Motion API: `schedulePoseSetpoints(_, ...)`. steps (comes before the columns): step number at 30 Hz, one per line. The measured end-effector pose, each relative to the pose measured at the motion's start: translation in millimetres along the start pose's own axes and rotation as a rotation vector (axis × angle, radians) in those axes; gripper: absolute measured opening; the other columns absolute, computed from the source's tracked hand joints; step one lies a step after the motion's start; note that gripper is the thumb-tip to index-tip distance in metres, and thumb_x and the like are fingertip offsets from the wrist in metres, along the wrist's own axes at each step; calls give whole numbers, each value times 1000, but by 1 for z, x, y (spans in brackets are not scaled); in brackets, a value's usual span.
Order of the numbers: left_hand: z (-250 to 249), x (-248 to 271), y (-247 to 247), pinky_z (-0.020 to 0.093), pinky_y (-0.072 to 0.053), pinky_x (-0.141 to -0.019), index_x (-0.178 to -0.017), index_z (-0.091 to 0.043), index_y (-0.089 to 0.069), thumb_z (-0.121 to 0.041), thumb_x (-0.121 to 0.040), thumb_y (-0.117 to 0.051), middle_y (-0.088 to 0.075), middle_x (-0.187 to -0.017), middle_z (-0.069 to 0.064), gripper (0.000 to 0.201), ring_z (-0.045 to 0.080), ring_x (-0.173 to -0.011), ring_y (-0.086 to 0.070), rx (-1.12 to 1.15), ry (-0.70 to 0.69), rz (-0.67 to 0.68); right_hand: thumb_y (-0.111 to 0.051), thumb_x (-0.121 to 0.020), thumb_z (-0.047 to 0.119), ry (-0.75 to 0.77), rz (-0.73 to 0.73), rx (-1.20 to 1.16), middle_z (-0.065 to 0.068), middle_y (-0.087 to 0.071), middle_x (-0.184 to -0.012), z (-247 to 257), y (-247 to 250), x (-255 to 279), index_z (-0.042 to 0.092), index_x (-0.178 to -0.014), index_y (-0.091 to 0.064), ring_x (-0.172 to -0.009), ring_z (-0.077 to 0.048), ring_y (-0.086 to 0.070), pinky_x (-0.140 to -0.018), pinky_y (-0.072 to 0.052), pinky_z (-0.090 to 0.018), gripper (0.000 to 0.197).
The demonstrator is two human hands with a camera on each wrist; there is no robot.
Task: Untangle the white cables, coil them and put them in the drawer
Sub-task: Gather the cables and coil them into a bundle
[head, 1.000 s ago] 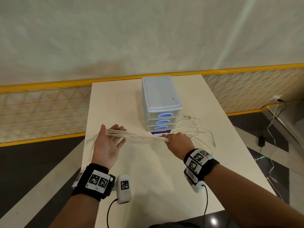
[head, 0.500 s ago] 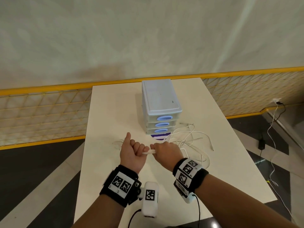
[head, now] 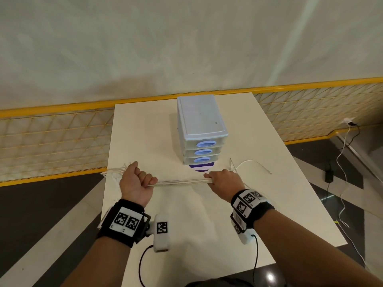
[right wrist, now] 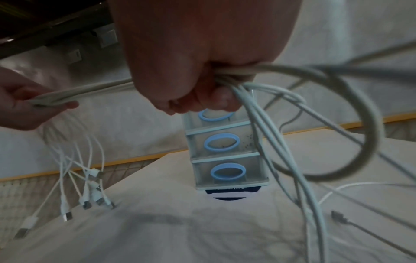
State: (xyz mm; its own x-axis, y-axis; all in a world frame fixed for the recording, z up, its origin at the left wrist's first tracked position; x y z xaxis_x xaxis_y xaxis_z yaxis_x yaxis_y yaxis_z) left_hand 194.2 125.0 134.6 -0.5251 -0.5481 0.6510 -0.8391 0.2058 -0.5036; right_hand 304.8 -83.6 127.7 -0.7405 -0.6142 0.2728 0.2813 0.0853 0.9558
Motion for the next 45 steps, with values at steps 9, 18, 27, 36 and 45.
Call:
schedulePoseSetpoints(9,4,-1,0,26,-33,-53,-56,-21,-29,-32,-95,-49,-23,-42,-6,45,13,-37,-25,-2,-67,49,-28,-98,41,-160,-20,-142,-16,-66,-98,-22,5,-6,13,-102,-61,-89,-36,-62,-71,-44,-35,43)
schedulePoseSetpoints(18,47,11,-2,37,-44,-92,-101,-11,-61,-67,-65,-59,-66,-110,8,66,21,-111,-59,-24,139,339,-33,-98,32,-190,-134,-267,-21,-64,-89,-23,36,-3,13,-99,-61,-83,-40,-61,-64,-38,-33,34)
schedulePoseSetpoints(27,84,33,-27,45,-34,-108,-127,-2,-48,-60,-84,-42,-57,-130,15,72,25,-126,-49,-39,309,388,-31,-97,25,-188,-73,-182,-16,-65,-101,9,23,2,15,-109,-55,-92,-38,-62,-72,-46,-36,28)
schedulePoseSetpoints(36,80,33,-52,29,-38,-51,-56,-21,-23,-32,-96,-49,-17,-42,-3,49,13,-38,-18,-6,195,173,-31,-98,35,12,-2,-26,-16,-66,-97,24,-3,12,11,-103,-57,-87,-37,-63,-68,-42,-35,36)
schedulePoseSetpoints(45,48,17,-41,16,-22,-38,-45,-22,-23,-25,-94,-46,-14,-35,-6,54,12,-31,-15,7,64,132,-33,-97,35,-64,55,-58,-10,-66,-99,-20,0,13,18,-108,-57,-89,-33,-62,-73,-44,-35,31)
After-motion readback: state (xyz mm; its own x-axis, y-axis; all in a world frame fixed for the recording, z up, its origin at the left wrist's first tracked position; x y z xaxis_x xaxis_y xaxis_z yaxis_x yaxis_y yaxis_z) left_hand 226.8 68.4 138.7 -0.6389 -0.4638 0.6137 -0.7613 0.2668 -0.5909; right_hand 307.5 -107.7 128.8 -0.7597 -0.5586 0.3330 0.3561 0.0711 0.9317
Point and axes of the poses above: each hand's wrist, its own x-axis away from the middle knuckle, its own y-axis out of the back of the hand, z = x × y, the point moved 1 cm from there along -x, towards the middle knuckle
